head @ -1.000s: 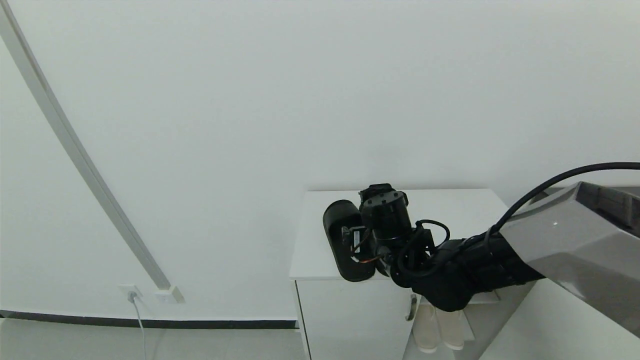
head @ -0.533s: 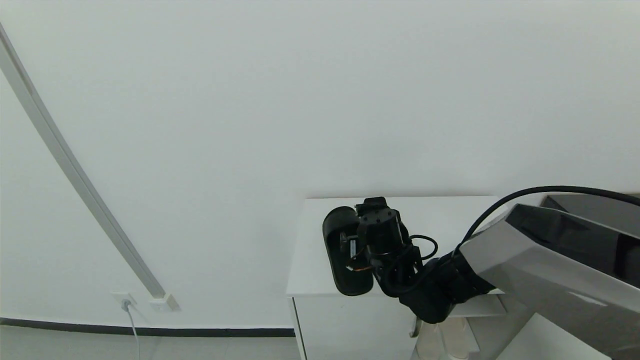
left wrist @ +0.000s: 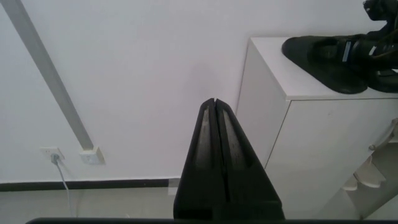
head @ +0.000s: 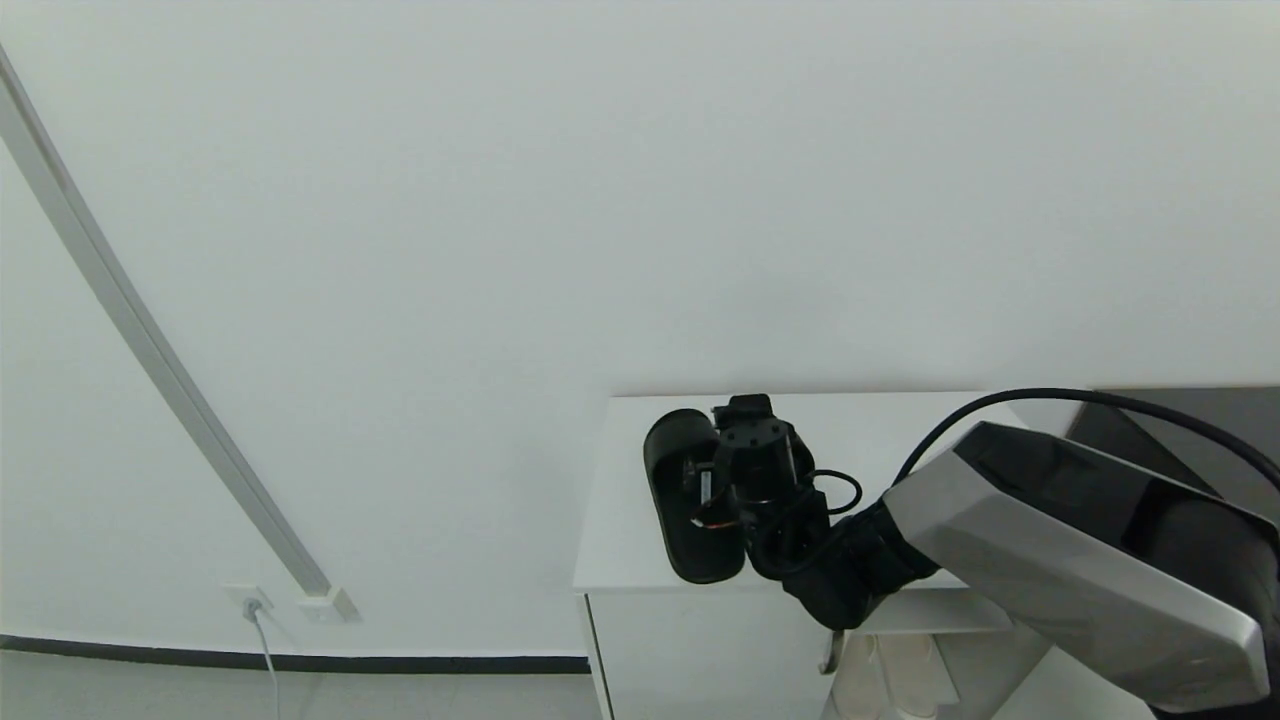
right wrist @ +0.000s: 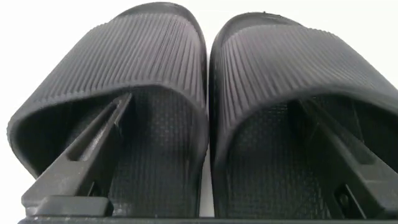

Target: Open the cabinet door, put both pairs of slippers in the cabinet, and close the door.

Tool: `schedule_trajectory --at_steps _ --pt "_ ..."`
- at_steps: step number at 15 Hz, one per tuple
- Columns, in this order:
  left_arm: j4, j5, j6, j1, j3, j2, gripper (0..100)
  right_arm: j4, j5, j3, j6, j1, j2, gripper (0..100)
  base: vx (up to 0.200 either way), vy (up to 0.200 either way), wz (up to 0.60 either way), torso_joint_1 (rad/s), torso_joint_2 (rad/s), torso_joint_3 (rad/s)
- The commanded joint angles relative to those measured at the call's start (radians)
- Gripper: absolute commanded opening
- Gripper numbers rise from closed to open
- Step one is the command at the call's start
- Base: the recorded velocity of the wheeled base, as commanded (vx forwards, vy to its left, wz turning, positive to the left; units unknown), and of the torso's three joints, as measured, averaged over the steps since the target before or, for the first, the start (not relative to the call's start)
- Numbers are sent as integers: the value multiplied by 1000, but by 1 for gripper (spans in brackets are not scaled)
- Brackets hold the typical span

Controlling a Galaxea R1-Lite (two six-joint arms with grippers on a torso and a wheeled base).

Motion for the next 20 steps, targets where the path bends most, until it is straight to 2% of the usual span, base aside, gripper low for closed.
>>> schedule_trajectory --at_steps 1,2,9,12,14,18,20 --pt "0 0 0 0 0 2 0 -28 -13 -14 -22 -8 32 100 0 0 0 0 0 0" --pt "0 0 -2 0 0 2 0 -57 -17 -11 -37 -10 37 0 0 0 0 0 0 0" --pt "0 0 -2 0 0 2 0 -86 -17 17 -63 -10 26 0 0 0 0 0 0 0" --pt "0 2 -2 0 0 2 0 -100 8 127 -95 -8 -121 0 0 0 0 0 0 0" --pt "0 2 -2 0 0 2 0 -97 92 231 -108 -10 -244 0 0 0 0 0 0 0" --pt "0 0 0 0 0 2 0 -91 361 560 -178 -10 -589 0 0 0 0 0 0 0" --pt "0 0 0 0 0 2 0 -60 444 644 -184 -10 -682 0 0 0 0 0 0 0"
